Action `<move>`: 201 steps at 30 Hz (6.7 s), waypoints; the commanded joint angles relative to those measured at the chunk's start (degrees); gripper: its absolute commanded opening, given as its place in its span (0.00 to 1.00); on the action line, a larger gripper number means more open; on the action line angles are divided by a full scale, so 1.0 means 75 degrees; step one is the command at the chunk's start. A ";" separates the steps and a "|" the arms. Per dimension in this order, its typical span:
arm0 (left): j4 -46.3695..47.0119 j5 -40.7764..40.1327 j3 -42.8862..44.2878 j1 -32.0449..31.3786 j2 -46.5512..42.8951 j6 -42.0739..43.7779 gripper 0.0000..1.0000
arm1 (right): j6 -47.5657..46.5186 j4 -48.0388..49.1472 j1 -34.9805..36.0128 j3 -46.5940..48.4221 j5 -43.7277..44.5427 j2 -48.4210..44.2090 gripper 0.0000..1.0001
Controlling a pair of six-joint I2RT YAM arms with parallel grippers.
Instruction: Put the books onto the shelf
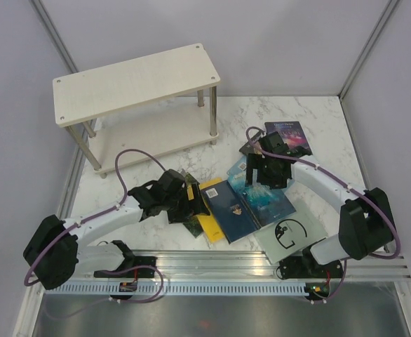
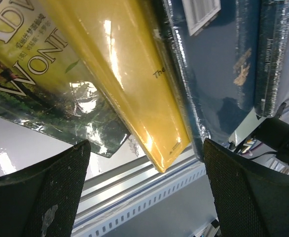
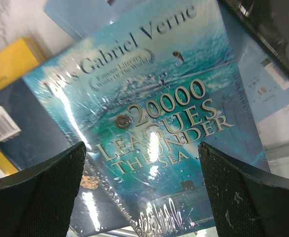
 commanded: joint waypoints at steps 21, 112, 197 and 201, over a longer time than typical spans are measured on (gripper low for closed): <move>0.5506 0.0478 -0.2280 -0.0105 0.1485 -0.2011 0.48 | -0.0086 0.1332 -0.0203 -0.2158 -0.1311 0.0096 0.96; -0.6422 0.1605 1.3867 0.9856 0.5211 0.3707 0.66 | 0.0840 0.2117 -0.0004 -0.1291 -0.4604 -0.1088 0.98; 0.2862 0.3561 -0.2105 0.4781 -0.0071 0.1070 0.02 | 0.1262 0.2609 0.2352 0.0701 -0.2249 0.4585 0.86; 0.1480 0.3198 -0.1614 0.4781 -0.0892 0.1479 0.02 | 0.1192 0.2574 0.2352 0.0467 -0.2226 0.4036 0.85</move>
